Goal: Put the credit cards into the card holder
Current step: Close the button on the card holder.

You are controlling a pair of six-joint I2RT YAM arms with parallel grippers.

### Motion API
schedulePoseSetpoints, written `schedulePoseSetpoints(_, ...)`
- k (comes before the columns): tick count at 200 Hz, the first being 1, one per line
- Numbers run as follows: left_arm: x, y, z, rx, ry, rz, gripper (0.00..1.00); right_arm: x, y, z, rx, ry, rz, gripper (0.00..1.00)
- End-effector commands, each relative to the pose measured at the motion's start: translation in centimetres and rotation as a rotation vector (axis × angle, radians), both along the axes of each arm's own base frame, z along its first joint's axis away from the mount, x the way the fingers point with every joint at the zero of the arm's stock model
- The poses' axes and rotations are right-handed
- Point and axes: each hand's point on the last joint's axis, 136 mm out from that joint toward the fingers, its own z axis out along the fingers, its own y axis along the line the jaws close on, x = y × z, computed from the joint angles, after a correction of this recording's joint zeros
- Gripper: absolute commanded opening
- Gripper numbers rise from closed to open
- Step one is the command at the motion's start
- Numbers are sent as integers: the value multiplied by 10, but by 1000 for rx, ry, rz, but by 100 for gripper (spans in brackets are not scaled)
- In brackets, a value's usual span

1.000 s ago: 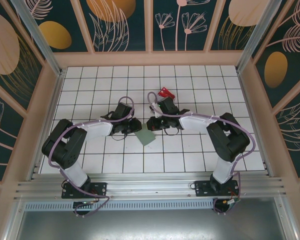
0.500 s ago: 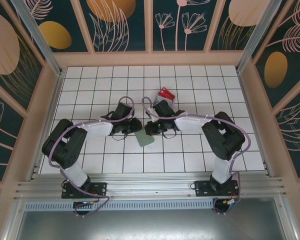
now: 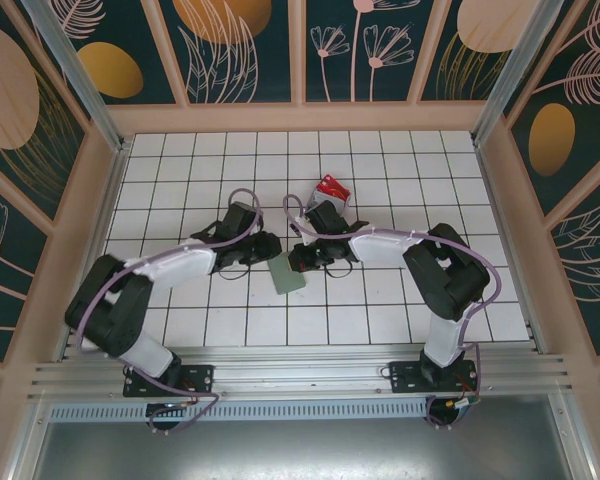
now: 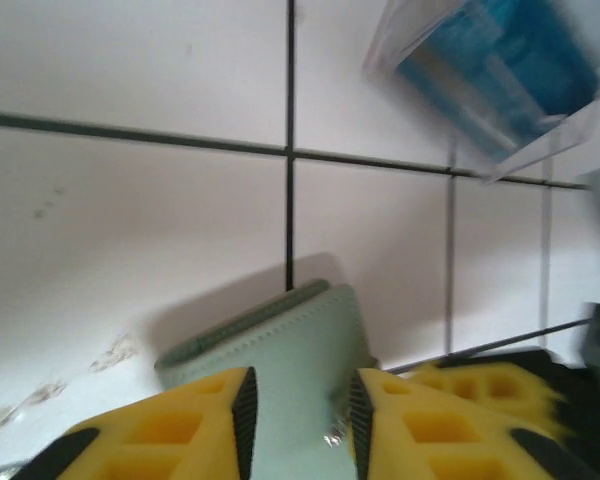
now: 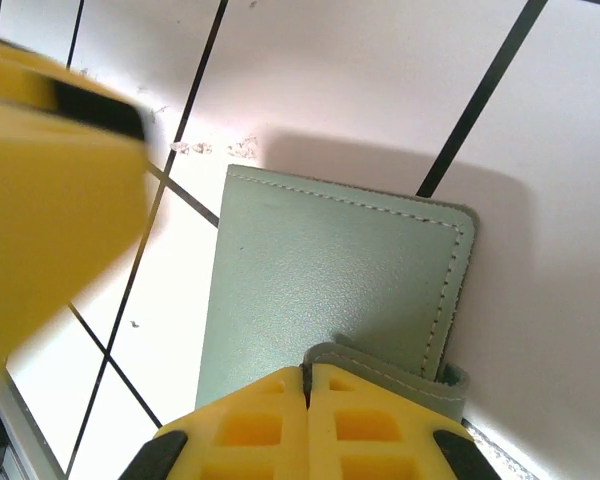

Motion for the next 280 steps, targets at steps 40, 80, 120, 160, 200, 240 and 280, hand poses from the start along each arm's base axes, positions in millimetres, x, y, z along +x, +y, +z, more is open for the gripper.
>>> schedulePoseSetpoints(40,-66,18,-23,-154,144,76,32,-10,-1,2,57,30,-67,3)
schedulePoseSetpoints(80,-66,0,-36,-156,179,41,38,-15,6,13,135,45,-69,3)
schedulePoseSetpoints(120,-56,-6,-44,-134,178,33,37,-19,10,21,180,50,-56,3)
schedulePoseSetpoints(160,-49,-5,-53,-81,182,30,35,-20,11,27,187,36,-44,3)
schedulePoseSetpoints(200,-50,-2,-58,-60,184,32,32,-22,13,18,151,42,-30,3)
schedulePoseSetpoints(240,-50,-1,-58,-55,183,34,31,-21,6,1,96,42,-48,3)
schedulePoseSetpoints(280,-48,-2,-56,-59,180,34,31,-13,3,-2,65,10,-70,3)
